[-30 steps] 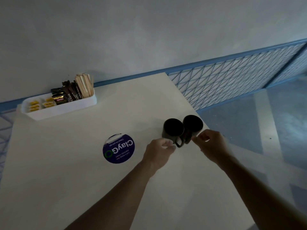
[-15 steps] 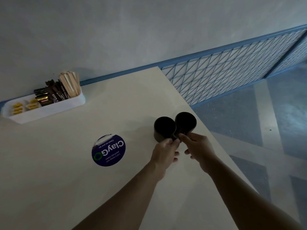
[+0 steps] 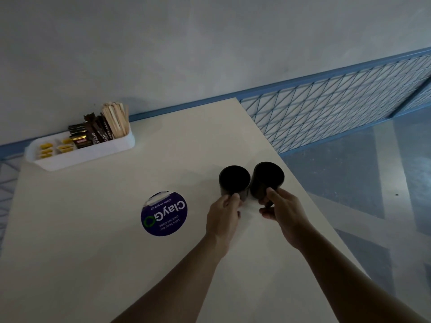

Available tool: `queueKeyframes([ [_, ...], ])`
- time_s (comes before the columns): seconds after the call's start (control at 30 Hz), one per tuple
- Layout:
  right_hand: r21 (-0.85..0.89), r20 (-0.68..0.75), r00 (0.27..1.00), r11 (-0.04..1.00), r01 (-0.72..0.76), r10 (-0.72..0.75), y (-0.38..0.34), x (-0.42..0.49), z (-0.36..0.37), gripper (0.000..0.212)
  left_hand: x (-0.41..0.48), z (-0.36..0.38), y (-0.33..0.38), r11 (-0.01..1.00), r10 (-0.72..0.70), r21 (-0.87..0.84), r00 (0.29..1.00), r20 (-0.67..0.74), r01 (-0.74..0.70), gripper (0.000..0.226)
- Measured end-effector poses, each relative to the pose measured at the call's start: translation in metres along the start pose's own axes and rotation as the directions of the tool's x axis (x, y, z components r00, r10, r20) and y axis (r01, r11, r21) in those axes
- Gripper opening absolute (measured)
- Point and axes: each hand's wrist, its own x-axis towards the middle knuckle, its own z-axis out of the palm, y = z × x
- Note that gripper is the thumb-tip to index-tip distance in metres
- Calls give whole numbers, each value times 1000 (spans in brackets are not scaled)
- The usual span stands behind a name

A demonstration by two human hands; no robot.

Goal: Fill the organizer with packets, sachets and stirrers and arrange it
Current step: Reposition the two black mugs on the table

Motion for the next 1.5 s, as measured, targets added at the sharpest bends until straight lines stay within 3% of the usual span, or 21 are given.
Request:
queueKeyframes([
  [0.3, -43, 100, 992, 996, 80, -76, -41, 11, 49, 28, 21, -61, 35, 995, 53, -83, 992, -116, -63, 24],
  [0.67, -65, 221, 966, 986, 150, -133, -105, 57, 133, 26, 70, -134, 87, 991, 90, -66, 952, -291, -114, 27],
  [0.83, -103, 256, 958, 982, 158, -127, -125, 90, 164, 26, 103, -152, 106, 991, 114, -26, 945, -306, -128, 33],
  [1.5, -151, 248, 957, 969, 194, -153, -150, 200, 230, 28, 216, -169, 127, 993, 17, -101, 941, -337, -55, 21],
])
